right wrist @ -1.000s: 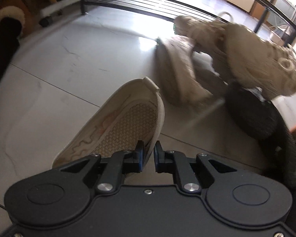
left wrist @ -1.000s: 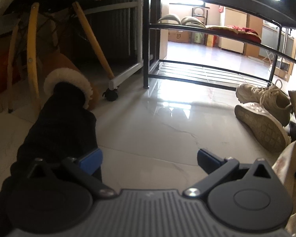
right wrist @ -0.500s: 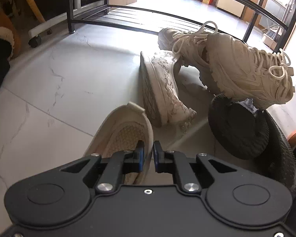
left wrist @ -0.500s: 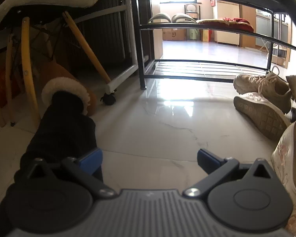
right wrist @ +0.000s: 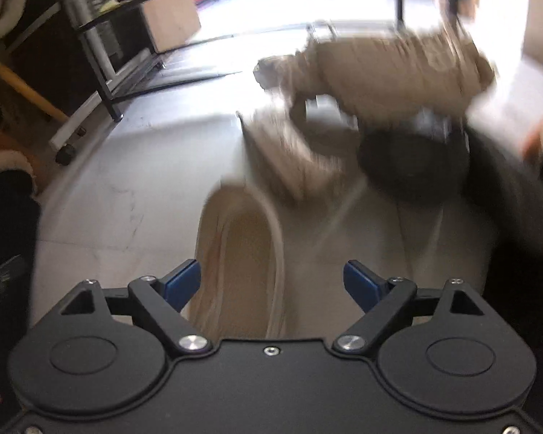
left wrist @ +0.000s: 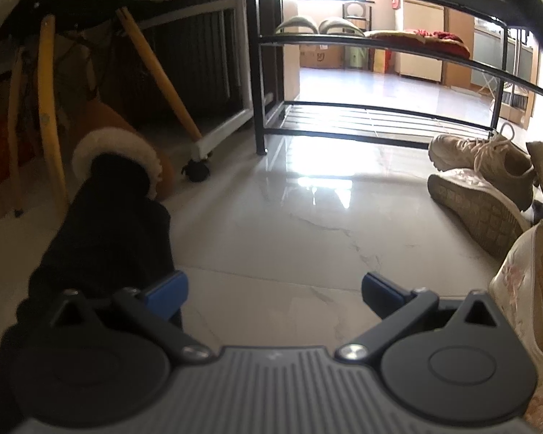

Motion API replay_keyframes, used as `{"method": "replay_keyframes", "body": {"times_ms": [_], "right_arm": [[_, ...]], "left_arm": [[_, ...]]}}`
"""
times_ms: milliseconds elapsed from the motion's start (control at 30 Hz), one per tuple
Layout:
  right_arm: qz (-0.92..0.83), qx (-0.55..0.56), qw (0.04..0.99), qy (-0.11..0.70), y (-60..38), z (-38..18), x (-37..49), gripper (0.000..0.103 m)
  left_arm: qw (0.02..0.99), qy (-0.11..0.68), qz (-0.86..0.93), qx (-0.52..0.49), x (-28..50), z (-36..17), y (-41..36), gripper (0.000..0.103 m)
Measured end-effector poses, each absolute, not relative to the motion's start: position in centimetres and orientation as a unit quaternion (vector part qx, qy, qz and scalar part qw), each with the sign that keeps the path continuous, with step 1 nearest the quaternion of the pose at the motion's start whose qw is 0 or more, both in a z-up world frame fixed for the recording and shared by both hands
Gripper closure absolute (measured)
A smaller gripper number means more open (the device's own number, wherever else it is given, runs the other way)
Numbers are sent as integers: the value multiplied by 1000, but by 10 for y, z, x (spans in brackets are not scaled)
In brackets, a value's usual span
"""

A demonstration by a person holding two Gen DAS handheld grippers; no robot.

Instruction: Organize scattered shoes

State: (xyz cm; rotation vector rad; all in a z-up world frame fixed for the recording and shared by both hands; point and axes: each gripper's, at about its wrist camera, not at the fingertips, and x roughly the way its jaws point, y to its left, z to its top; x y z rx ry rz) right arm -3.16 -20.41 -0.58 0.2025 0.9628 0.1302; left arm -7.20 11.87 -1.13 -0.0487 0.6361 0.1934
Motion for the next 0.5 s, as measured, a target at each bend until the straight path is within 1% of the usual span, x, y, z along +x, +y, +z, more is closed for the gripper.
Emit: {"method": "replay_keyframes", "body": {"times_ms": [33, 100, 133, 167, 233, 267, 367, 500], "right_arm": [[54, 96, 877, 468, -204, -12, -38, 21], [52, 93, 875, 472, -203, -22, -43, 44], [52, 100, 867, 485, -203, -31, -41, 66], [52, 111, 860, 496, -203, -39, -39, 68], [48, 120, 857, 499, -201, -48, -37, 68], [49, 112, 858, 499, -197, -49, -37, 74], [55, 78, 862, 497, -183, -51, -35, 80], [74, 71, 861, 499, -178, -51, -38, 81]], "left_arm": [[945, 313, 94, -25, -72, -12, 119, 1], [945, 312, 92, -24, -72, -12, 118, 1], [946, 311, 90, -23, -73, -12, 117, 1], [946, 310, 90, -21, -73, -12, 117, 1], [947, 306, 91, -19, -75, -11, 117, 1], [948, 304, 93, -19, -75, -11, 118, 1], [948, 301, 101, -20, -76, -10, 119, 1], [947, 303, 105, -24, -75, -11, 120, 1]]}}
